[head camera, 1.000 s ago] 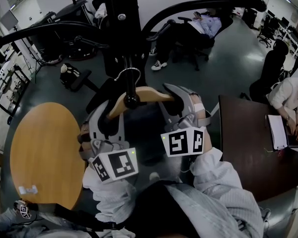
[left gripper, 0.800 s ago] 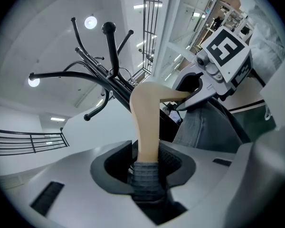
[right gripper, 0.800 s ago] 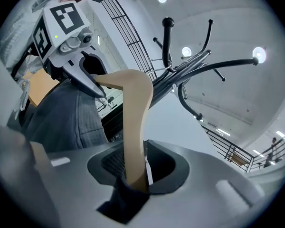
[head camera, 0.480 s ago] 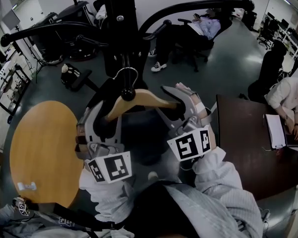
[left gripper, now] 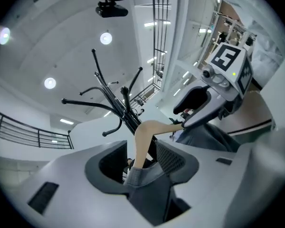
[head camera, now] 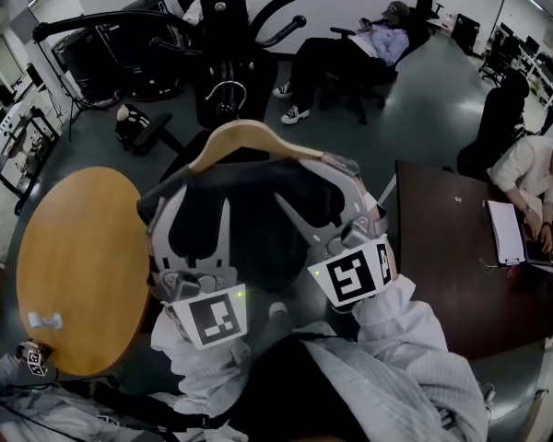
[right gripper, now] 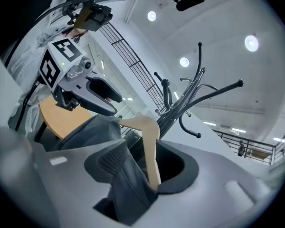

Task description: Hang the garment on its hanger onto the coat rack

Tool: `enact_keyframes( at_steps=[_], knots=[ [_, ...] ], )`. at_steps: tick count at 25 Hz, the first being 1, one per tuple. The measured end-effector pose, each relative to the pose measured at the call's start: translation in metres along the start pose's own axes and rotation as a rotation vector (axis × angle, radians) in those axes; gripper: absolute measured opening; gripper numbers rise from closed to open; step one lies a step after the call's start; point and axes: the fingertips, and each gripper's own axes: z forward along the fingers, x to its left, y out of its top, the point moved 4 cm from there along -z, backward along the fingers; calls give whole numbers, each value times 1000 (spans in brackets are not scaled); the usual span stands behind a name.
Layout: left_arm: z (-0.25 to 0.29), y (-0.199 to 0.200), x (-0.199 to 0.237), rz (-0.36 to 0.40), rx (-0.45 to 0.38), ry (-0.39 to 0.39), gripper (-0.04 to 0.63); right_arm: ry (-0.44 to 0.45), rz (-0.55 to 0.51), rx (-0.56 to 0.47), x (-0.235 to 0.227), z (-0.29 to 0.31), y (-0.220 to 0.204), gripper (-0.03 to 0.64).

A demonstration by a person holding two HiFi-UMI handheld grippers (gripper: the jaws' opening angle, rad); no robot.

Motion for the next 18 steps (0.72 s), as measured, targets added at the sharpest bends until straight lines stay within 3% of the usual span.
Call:
enact_keyframes(
  at_steps=[6, 9, 15, 18],
  knots=[
    [-49, 11, -27, -239, -16, 29, 178, -31, 145, -1, 33, -38, 11, 161],
    [-73, 11, -37, -351, -7, 28, 176, -1, 258, -18, 54, -55, 15, 160],
    [-105, 10, -50, -485, 37, 56, 176, 61, 372, -38, 88, -80, 26, 147],
    [-111, 14, -60, -527, 53, 8, 175, 43, 418, -44, 93, -87, 31, 84]
  ],
)
